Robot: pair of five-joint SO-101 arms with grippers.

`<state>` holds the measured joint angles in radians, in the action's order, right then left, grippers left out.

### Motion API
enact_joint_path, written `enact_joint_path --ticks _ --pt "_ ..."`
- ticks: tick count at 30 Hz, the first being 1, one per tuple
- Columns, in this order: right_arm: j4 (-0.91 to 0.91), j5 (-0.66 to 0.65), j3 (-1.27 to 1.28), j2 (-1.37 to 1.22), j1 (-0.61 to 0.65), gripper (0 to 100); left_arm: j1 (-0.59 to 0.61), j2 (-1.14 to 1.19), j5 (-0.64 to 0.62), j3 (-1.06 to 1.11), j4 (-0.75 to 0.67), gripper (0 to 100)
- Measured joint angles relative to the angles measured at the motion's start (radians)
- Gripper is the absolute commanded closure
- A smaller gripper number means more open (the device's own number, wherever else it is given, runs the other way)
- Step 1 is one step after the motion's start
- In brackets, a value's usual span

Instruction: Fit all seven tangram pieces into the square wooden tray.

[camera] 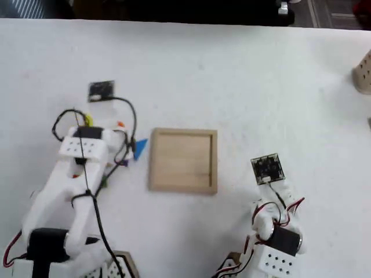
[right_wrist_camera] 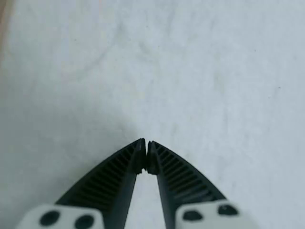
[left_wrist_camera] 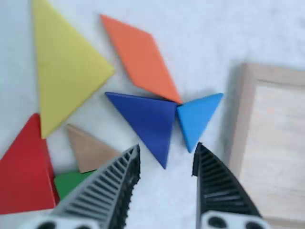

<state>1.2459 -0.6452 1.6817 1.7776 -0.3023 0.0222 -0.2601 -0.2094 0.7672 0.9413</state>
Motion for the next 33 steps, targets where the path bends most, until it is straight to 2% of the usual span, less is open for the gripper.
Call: enact_joint_path --ticks 5,9,18,23,33 --pt "0.000 0.000 0.000 0.000 0.000 98.1 0.068 0.120 -0.078 -0.049 -0.003 68" --pt "0.000 0.000 0.000 0.000 0.000 98.1 0.068 0.232 -0.126 -0.118 0.018 69" --pt "0.000 0.000 0.000 0.000 0.000 98.1 0.064 0.367 -0.137 -0.238 0.066 77" --pt "0.000 0.000 0.000 0.000 0.000 98.1 0.106 0.416 -0.184 -0.292 0.066 77" --pt "0.000 0.000 0.000 0.000 0.000 98.1 0.109 0.448 -0.190 -0.295 0.066 77"
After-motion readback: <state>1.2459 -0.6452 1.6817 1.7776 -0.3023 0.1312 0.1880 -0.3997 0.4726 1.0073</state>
